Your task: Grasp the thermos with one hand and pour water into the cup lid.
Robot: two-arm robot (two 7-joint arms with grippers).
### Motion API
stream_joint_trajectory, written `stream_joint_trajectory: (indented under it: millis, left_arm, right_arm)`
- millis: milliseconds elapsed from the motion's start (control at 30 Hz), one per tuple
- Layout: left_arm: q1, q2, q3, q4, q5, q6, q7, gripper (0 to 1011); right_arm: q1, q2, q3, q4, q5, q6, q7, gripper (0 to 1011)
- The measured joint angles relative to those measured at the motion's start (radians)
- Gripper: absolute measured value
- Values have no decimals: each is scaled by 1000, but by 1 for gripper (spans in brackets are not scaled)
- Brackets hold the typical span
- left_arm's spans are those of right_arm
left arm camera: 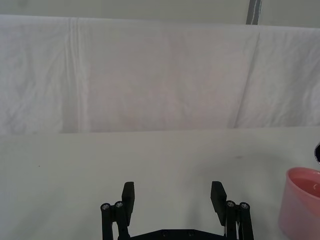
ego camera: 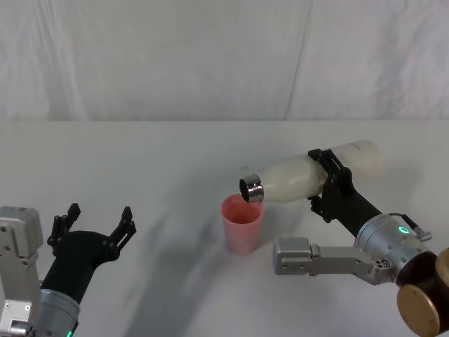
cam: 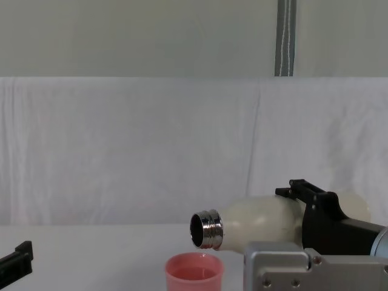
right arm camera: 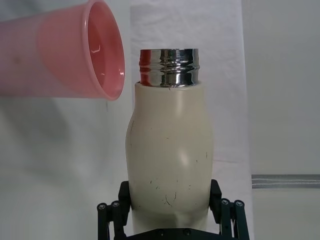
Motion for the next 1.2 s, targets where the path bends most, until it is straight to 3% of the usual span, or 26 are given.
stream_joint_trajectory:
  millis: [1200]
  left_arm:
    - [0,0,0,0,0,0,0,1001]
  right_arm:
    - [16,19,-10,-10,-25,6,12,950]
